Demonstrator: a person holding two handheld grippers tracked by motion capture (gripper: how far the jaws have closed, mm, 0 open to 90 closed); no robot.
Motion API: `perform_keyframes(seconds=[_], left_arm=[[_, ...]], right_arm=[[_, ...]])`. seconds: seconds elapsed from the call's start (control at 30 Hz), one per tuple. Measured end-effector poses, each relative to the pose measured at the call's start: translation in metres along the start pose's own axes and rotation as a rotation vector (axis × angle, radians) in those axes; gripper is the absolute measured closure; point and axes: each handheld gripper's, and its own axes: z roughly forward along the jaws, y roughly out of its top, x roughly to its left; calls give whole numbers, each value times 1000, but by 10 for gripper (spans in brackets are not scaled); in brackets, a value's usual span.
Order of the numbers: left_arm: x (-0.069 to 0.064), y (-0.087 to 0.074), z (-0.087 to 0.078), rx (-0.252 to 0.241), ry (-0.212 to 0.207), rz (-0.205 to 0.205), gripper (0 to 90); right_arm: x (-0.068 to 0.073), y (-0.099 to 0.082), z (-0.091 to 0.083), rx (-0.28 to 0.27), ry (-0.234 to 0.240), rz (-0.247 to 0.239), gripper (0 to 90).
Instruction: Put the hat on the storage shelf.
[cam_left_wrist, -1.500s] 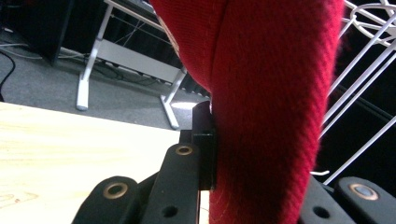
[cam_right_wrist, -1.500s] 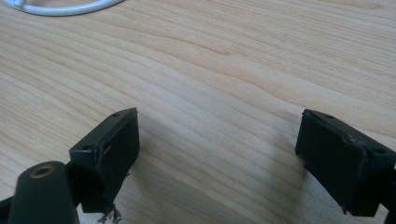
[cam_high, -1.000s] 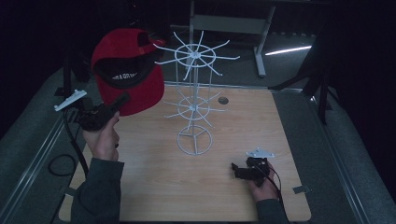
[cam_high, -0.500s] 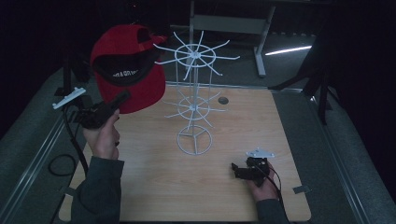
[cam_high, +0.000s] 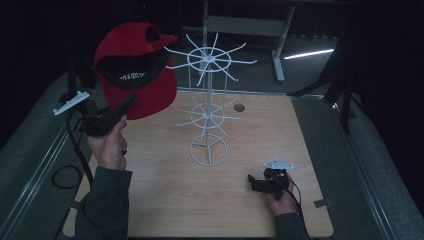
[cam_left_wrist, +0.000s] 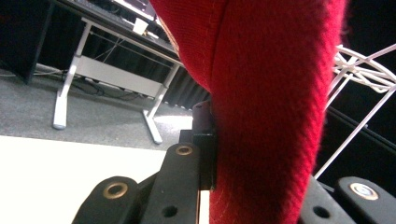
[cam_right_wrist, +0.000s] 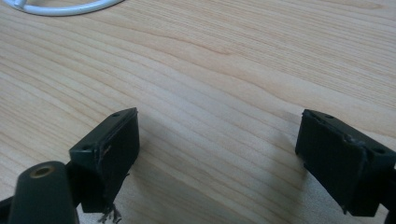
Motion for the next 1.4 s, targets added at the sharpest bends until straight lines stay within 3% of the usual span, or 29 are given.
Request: perform_keyframes(seconds=[0.77, 1.4], left_arm=[[-5, -1, -4, -14, -50, 37, 846], [0, -18, -2, 33, -52, 59, 846]], right_arm=[[0, 0, 0, 0, 0, 0, 134], [0, 0, 0, 0, 0, 0, 134]])
